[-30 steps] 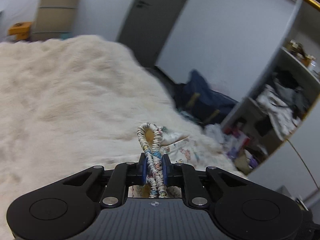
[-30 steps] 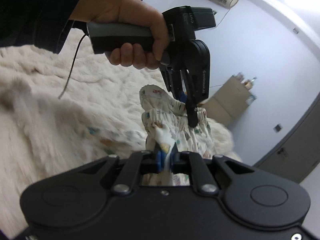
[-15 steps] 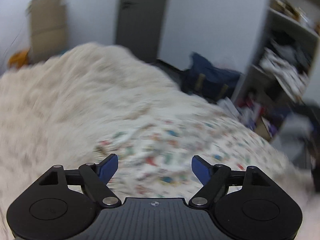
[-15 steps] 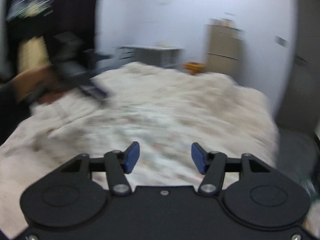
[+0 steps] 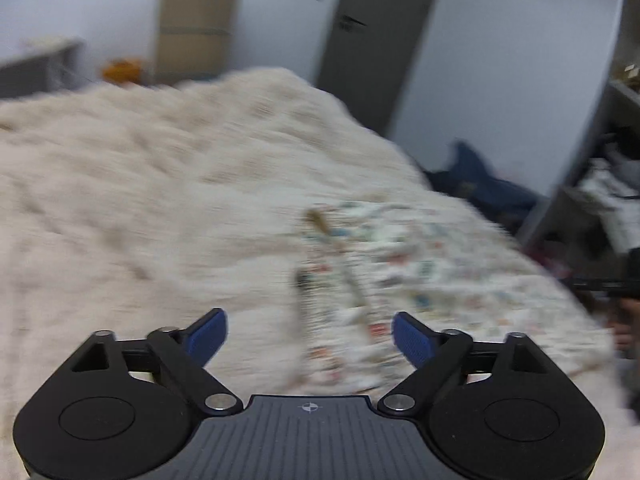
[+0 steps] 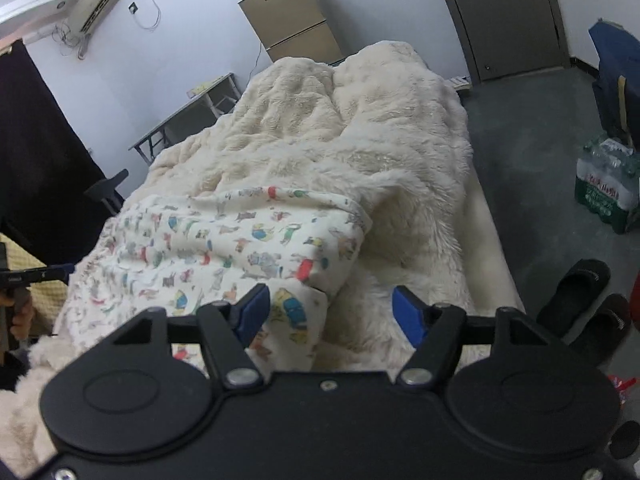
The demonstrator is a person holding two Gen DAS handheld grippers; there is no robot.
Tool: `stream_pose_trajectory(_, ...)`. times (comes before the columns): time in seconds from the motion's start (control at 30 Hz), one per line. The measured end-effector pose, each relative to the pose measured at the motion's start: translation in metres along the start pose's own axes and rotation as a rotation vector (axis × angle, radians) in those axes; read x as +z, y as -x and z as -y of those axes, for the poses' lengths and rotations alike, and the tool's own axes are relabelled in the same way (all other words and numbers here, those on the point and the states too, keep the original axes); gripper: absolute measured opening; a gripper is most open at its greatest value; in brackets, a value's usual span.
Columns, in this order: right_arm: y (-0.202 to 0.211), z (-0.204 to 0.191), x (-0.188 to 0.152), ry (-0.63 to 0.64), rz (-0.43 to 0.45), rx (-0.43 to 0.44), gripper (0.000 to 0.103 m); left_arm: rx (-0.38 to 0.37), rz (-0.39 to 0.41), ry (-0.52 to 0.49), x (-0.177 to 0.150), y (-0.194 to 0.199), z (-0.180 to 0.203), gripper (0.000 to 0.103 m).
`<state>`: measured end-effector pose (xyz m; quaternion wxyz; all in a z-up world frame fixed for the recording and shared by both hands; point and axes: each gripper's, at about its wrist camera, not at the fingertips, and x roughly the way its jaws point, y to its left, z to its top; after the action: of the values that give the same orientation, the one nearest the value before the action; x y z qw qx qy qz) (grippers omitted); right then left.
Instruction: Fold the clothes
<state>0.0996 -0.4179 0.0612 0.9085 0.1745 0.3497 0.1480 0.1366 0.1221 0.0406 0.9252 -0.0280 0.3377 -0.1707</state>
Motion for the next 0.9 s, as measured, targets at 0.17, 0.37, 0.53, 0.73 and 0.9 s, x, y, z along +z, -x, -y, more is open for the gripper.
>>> stream_pose_trajectory(0.17, -0.008, -0.030, -0.004, 0.086, -0.026, 0.000, 0.067, 0.052, 0.045, 0.002, -0.022, -0.001, 0.023, 0.100)
stream_pose_trajectory(0.37, -0.014, -0.030, -0.010, 0.064, -0.051, -0.001, 0.068, 0.124, 0.087, -0.062, -0.044, -0.018, 0.046, 0.103)
stream_pose_trajectory(0.53, -0.016, -0.026, -0.013, 0.041, -0.060, 0.009, 0.068, 0.106, 0.090, -0.037, -0.055, -0.021, 0.039, 0.103)
stream_pose_trajectory(0.73, -0.015, -0.030, -0.014, 0.058, -0.062, -0.001, 0.068, 0.105, 0.141, -0.190, -0.062, 0.003, 0.041, 0.103)
stream_pose_trajectory(0.9, -0.016, -0.033, -0.015, 0.069, -0.063, -0.005, 0.068, 0.217, 0.152, -0.456, -0.074, 0.027, 0.051, 0.103)
